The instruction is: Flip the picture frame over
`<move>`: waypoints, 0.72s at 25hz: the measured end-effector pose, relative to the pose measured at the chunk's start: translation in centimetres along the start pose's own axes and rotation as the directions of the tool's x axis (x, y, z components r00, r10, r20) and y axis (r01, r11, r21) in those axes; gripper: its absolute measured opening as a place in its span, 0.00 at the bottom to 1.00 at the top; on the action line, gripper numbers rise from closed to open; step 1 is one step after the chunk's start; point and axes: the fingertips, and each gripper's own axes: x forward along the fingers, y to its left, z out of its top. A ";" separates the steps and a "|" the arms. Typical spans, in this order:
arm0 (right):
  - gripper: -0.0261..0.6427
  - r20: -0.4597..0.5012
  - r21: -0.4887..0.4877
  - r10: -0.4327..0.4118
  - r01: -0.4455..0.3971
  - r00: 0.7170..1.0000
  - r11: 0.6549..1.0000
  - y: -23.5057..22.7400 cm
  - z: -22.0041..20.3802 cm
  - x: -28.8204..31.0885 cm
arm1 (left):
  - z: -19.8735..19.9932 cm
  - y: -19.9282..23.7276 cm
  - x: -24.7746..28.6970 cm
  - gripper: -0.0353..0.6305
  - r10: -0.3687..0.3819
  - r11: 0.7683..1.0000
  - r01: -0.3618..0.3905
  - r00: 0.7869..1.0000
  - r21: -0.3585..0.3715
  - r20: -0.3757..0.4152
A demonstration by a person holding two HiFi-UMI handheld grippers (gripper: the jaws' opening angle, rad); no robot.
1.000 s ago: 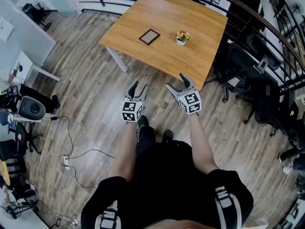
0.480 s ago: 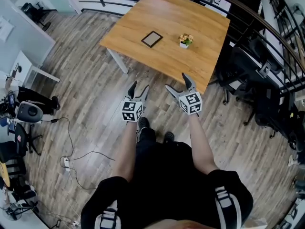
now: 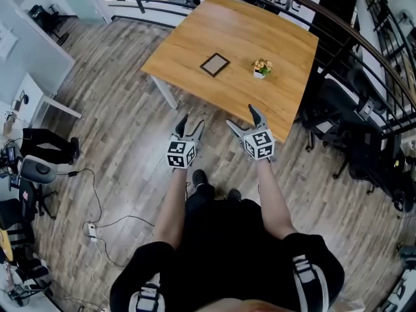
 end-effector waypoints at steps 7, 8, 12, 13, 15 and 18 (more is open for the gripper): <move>0.69 0.006 0.003 -0.044 0.044 0.999 0.999 0.2 2.1 5.2 | 1.3 5.6 1.5 0.46 -0.018 1.000 0.018 1.000 -0.010 -0.001; 0.69 0.002 -0.002 -0.046 0.046 0.999 0.999 0.3 2.2 5.9 | 1.4 6.4 1.7 0.46 -0.021 1.000 0.021 1.000 -0.012 -0.002; 0.68 -0.009 -0.034 -0.059 0.058 0.998 0.998 0.7 2.9 8.2 | 2.0 8.9 2.9 0.46 -0.030 0.999 0.030 1.000 -0.016 -0.002; 0.68 -0.008 -0.037 -0.065 0.064 0.998 0.997 0.8 3.1 8.6 | 2.2 9.3 3.1 0.46 -0.037 0.999 0.037 0.999 -0.016 -0.001; 0.68 -0.007 -0.035 -0.079 0.079 0.997 0.996 1.0 3.3 9.4 | 2.6 10.1 3.5 0.46 -0.055 0.998 0.055 0.998 -0.014 0.002; 0.68 -0.002 -0.016 -0.108 0.108 0.994 0.994 1.0 3.3 10.3 | 2.9 11.1 3.9 0.46 -0.083 0.997 0.083 0.997 -0.009 0.003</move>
